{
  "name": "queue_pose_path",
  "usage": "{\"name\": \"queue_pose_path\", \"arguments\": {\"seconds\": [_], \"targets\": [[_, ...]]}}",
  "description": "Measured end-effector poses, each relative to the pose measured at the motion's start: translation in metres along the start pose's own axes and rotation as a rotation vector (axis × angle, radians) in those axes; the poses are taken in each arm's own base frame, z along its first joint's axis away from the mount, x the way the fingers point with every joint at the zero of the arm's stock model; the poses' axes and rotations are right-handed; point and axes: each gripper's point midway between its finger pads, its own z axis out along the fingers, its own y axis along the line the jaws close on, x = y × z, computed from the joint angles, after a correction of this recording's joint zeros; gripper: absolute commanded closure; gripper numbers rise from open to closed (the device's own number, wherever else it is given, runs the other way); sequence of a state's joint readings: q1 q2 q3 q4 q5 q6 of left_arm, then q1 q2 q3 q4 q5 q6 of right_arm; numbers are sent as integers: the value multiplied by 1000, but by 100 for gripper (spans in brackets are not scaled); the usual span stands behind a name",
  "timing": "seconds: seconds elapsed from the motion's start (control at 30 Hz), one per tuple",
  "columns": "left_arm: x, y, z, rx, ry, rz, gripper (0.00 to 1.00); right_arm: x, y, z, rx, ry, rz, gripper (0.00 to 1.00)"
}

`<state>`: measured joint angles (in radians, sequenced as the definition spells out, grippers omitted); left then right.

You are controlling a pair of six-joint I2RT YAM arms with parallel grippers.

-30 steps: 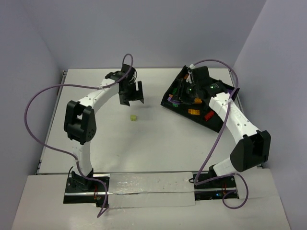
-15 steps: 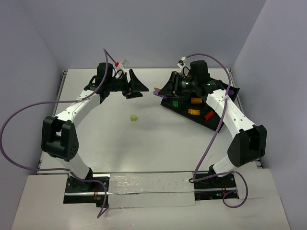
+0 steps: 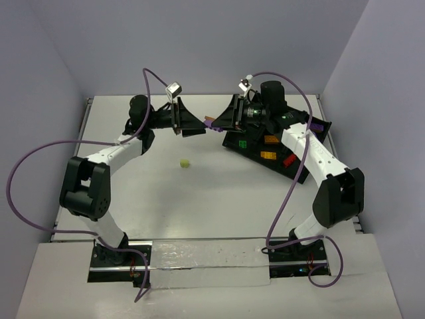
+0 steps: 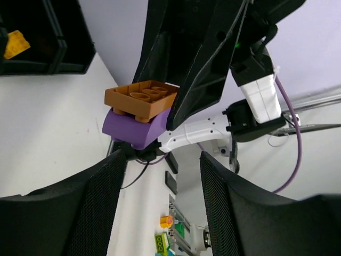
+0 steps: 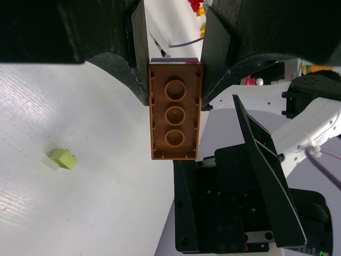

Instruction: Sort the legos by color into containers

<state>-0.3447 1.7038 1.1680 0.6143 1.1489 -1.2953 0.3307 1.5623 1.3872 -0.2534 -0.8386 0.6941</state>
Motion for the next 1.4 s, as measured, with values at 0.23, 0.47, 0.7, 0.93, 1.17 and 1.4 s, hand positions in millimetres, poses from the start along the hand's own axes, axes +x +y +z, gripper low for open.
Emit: {"name": "queue_pose_path", "arguments": {"seconds": [0.23,0.47,0.7,0.93,1.17,1.4], "targets": [[4,0,0,93,14,-60,39,4,12,4,-47,18,-7,100],[5,3,-1,97,21,-71,36,5,16,5,-60,22,-11,100],[1,3,-4,96,9,-71,47,10,18,8,-69,39,-12,100],[-2,4,-5,110,5,-91,55,12,18,11,-80,51,-10,100],[-2,3,-6,113,8,-94,43,12,18,12,-86,57,-10,100],[-3,5,-5,112,9,-104,49,14,11,16,-77,71,4,100]]}}
